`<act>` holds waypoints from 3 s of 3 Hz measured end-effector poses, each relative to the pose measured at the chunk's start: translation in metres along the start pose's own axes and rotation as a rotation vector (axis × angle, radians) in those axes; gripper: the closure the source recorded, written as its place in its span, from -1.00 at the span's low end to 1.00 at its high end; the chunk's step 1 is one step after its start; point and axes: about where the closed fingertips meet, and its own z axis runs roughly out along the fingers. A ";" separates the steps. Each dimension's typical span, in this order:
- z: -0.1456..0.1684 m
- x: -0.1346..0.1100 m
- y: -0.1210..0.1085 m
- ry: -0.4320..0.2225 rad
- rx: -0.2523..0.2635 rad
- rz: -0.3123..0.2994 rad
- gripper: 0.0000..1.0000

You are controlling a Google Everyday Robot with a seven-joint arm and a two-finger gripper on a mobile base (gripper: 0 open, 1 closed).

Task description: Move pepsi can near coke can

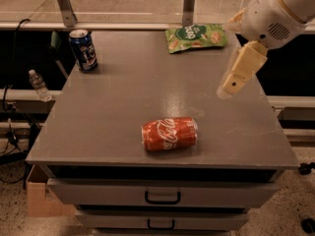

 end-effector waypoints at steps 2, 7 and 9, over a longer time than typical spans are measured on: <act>0.041 -0.079 -0.012 -0.143 0.028 -0.029 -1.00; 0.205 -0.255 -0.066 -0.559 -0.160 -0.022 -1.00; 0.272 -0.290 -0.097 -0.606 -0.121 0.104 -1.00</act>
Offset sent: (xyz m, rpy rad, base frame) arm 0.0239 0.0704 0.0006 0.0961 -0.0373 0.0478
